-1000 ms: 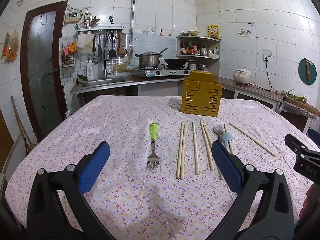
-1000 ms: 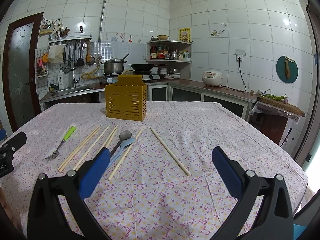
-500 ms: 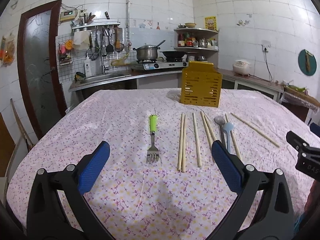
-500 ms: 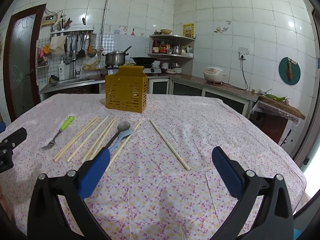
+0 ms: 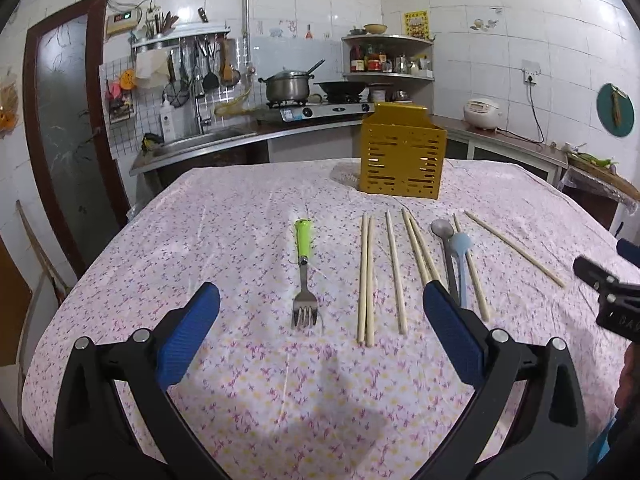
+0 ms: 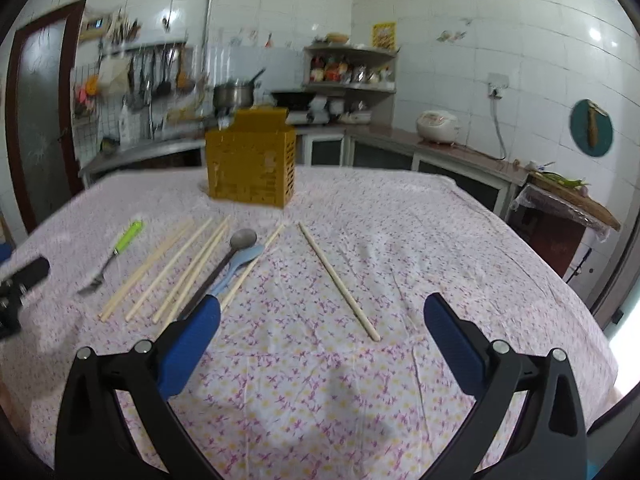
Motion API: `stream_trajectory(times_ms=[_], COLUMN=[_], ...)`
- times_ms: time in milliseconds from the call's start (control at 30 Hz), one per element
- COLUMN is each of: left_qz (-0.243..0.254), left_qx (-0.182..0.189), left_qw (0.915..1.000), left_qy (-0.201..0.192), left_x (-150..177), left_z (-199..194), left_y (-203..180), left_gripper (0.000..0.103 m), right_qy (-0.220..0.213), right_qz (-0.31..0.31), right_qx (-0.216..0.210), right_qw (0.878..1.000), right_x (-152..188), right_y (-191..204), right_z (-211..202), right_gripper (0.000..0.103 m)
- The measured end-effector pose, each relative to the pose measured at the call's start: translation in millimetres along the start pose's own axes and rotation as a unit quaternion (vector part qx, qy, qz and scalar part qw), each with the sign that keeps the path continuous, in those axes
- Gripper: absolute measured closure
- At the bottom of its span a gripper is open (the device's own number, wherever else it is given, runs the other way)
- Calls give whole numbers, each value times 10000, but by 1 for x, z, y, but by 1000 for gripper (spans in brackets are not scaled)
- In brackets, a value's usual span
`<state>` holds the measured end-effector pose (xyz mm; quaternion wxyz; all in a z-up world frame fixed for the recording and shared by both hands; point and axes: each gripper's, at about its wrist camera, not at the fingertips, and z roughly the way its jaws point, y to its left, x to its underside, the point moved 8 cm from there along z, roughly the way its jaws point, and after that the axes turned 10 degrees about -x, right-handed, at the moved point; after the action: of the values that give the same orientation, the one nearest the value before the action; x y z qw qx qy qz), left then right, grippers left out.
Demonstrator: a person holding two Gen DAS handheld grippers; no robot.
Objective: Organize utensils
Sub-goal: 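Lower the left tool onto the green frog-handled fork and close on it, then lift the fork with the left tool while the right tool grasps a chopstick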
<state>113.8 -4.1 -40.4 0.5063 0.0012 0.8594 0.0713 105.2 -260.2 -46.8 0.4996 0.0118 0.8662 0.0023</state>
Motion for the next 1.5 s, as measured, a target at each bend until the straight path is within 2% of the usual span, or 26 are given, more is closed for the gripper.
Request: stream_trajectory(times_ms=[100,233,267,367,500,600,700,733,767,833,867,933,1000,1033,1100,1300,1433,1500], left_qz=[44,471,592,592,489,615,608,566,512,345,322,397,452,480,540,495,537,533], left_qx=[-64,-298,-321,-179,101,90,224,260,323,377,370,297,314,400,459,499,486,522], left_qw=[9998,9962,9944,9920,9894,9847,9738,9656,9608,9513,9498,9481,9458,9440,9429,9353,9318,9274], left_qy=[202,662,818,1097,1367,1627,2180,2523,2705,3039,3090,3140,3201,3240,3254,3468,3556,3664], left_x=[-11,-24,-29,-43,-59,-60,-54,-49,-45,-41,-39,-39,-38,-38,-39,-40,-34,-30], left_z=[16,51,63,86,112,135,163,176,184,200,205,211,213,212,213,219,229,234], left_y=[0,-3,-3,-3,-7,-15,-20,-19,-19,-16,-14,-16,-19,-23,-28,-26,-24,-23], left_gripper=[5,5,5,5,6,14,27,32,34,46,46,48,52,58,63,69,69,69], right_qy=[379,801,1008,1281,1895,2179,2507,2572,2708,2895,3048,3238,3447,3493,3515,3736,3844,3879], right_qz=[101,92,9,-152,-200,-64,-129,-135,-81,47,52,54,118,115,42,-101,-106,-34], right_qx=[-141,-141,-255,-296,-426,-600,-579,-601,-664,-786,-826,-763,-766,-778,-743,-662,-677,-730], right_qw=[9991,9966,9946,9912,9808,9741,9662,9644,9603,9539,9488,9430,9355,9337,9332,9252,9206,9188], right_x=[-6,-20,-27,-43,-51,-53,-55,-55,-53,-51,-48,-43,-38,-37,-38,-41,-42,-41], right_y=[-5,-13,-13,-17,-23,-22,-23,-23,-23,-24,-23,-27,-26,-25,-23,-11,-7,-10], right_z=[21,51,62,86,135,161,189,196,205,216,224,233,240,242,242,241,239,243], right_gripper=[4,4,4,4,4,5,13,16,17,19,22,39,47,48,50,75,85,87])
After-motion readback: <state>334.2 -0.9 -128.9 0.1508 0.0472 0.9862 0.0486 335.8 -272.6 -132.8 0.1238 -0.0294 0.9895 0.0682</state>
